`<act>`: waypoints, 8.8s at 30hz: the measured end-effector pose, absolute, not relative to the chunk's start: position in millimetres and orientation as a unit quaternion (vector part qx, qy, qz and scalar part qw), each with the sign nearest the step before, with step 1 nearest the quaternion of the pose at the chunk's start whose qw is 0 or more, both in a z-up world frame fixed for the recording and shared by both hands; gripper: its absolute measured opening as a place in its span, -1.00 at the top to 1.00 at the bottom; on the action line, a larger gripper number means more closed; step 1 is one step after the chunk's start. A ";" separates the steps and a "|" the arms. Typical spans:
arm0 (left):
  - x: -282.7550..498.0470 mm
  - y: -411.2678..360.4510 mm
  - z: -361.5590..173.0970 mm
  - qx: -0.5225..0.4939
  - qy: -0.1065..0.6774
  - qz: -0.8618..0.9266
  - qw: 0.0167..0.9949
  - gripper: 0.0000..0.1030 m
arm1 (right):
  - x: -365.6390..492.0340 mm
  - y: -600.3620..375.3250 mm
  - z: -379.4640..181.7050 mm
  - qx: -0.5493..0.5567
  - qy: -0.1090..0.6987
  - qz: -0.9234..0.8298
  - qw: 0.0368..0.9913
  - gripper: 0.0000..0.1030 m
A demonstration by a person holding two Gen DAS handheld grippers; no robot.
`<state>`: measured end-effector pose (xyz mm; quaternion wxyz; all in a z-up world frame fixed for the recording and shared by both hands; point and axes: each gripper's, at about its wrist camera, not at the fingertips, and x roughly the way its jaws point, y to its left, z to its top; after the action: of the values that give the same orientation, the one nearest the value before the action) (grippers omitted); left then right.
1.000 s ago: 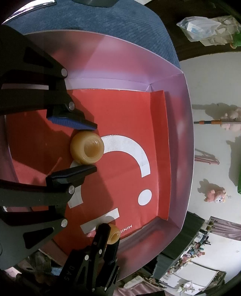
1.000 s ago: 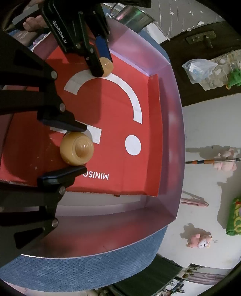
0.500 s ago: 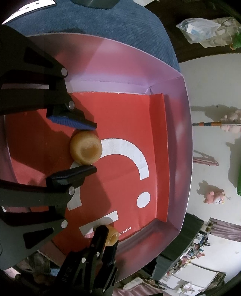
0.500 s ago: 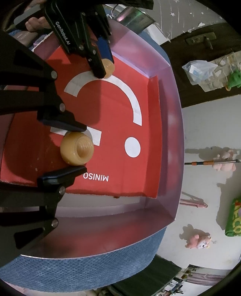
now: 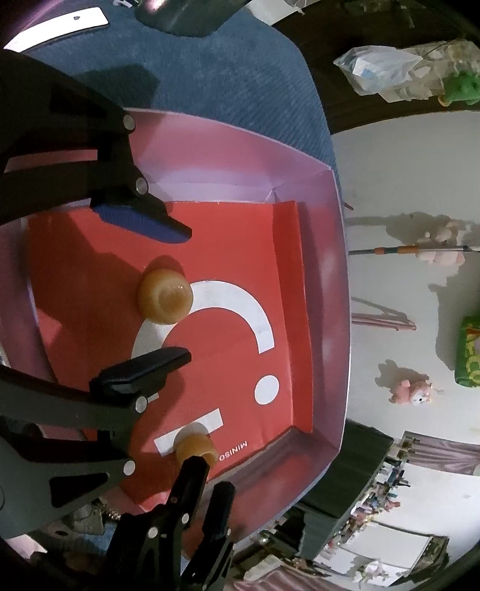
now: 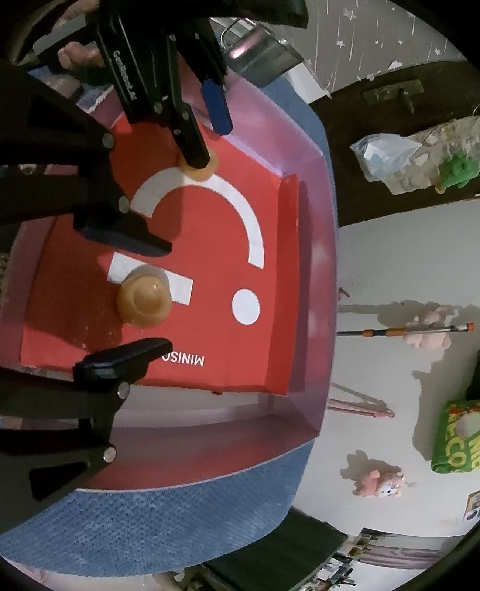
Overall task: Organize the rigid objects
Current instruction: 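Open the right gripper and release the ring in the box, then withdraw the right gripper from the box back over the table, then grasp the white-pink round device with the right gripper, then lift the white-pink device and carry it over the red box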
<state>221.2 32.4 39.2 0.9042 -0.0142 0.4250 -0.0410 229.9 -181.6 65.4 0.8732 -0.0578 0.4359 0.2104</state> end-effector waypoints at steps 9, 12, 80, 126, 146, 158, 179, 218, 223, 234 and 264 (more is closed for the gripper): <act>203.0 27.5 57.0 0.000 0.403 -0.023 0.915 -0.39 | 211.7 -184.3 83.5 -0.050 0.404 0.218 0.887 -0.44; 196.5 27.5 61.4 -0.002 0.396 -0.022 0.918 -0.40 | 203.8 -185.0 88.3 -0.048 0.394 0.223 0.890 -0.55; 52.1 0.4 71.3 -0.013 0.332 -0.048 0.942 -1.00 | 44.2 -231.0 93.9 -0.008 0.280 0.226 0.933 -1.00; 36.6 18.1 7.9 -0.048 0.413 -0.010 0.910 -0.98 | 47.3 -236.3 30.2 -0.012 0.353 0.185 0.917 -0.65; 54.1 19.5 7.7 -0.065 0.409 -0.018 0.910 -0.08 | 59.6 -233.4 21.8 -0.022 0.363 0.176 0.915 -0.06; 43.2 16.0 18.9 -0.055 0.396 -0.035 0.916 -0.02 | 51.4 -232.4 30.2 -0.002 0.369 0.212 0.905 -0.05; 46.8 10.7 30.0 -0.058 0.377 -0.070 0.922 0.47 | 46.8 -219.4 47.8 0.002 0.354 0.248 0.902 -0.05; 67.9 3.8 9.5 -0.035 0.387 -0.079 0.918 -0.14 | 43.9 -215.2 26.5 -0.033 0.366 0.233 0.900 -0.05; 62.4 7.4 21.4 -0.040 0.374 -0.082 0.923 -0.14 | 46.5 -220.8 40.4 -0.014 0.355 0.245 0.902 -0.05; 62.5 6.6 50.6 -0.035 0.346 -0.094 0.933 -0.14 | 58.8 -214.6 64.2 -0.001 0.345 0.275 0.897 -0.05; 140.4 14.9 65.1 -0.035 0.380 -0.106 0.918 -0.14 | 146.9 -205.7 92.7 0.007 0.376 0.294 0.879 -0.05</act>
<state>140.4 14.9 65.1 0.9180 -0.0349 0.3804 -0.1064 146.9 -205.7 92.7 0.8788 0.0071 0.3756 0.2943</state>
